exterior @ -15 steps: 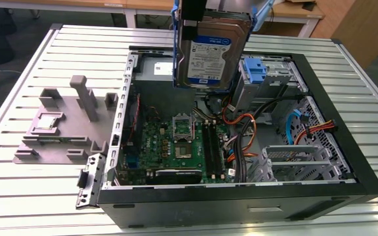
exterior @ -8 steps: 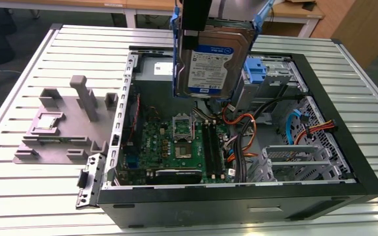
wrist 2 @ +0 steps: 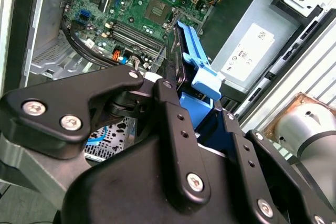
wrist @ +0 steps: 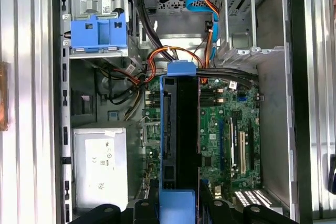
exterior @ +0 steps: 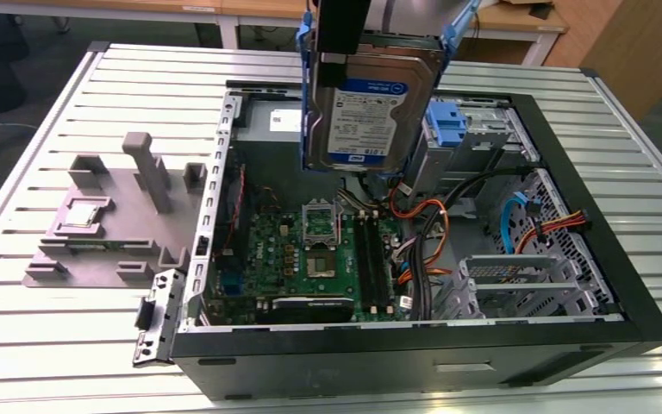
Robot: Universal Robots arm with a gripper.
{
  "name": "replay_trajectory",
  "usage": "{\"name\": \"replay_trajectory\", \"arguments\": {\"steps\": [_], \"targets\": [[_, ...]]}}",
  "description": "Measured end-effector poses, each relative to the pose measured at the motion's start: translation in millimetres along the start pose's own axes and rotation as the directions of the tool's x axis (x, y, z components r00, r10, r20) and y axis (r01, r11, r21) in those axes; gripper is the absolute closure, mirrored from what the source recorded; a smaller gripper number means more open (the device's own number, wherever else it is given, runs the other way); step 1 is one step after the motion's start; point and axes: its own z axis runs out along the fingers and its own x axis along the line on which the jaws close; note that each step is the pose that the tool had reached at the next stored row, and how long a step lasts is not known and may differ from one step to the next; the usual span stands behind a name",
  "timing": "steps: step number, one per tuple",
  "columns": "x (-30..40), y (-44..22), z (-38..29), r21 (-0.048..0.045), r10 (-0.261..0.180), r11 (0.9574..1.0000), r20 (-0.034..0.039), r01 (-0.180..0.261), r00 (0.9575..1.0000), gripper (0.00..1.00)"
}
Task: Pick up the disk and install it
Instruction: 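Insert the disk into the insertion slot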
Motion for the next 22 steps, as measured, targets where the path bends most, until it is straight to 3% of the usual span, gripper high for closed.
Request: {"name": "replay_trajectory", "arguments": {"steps": [22], "targets": [[0.0, -1.3, 0.0, 0.0005, -0.017, 0.9999, -0.0001, 0.017, 0.9999, 0.64]]}}
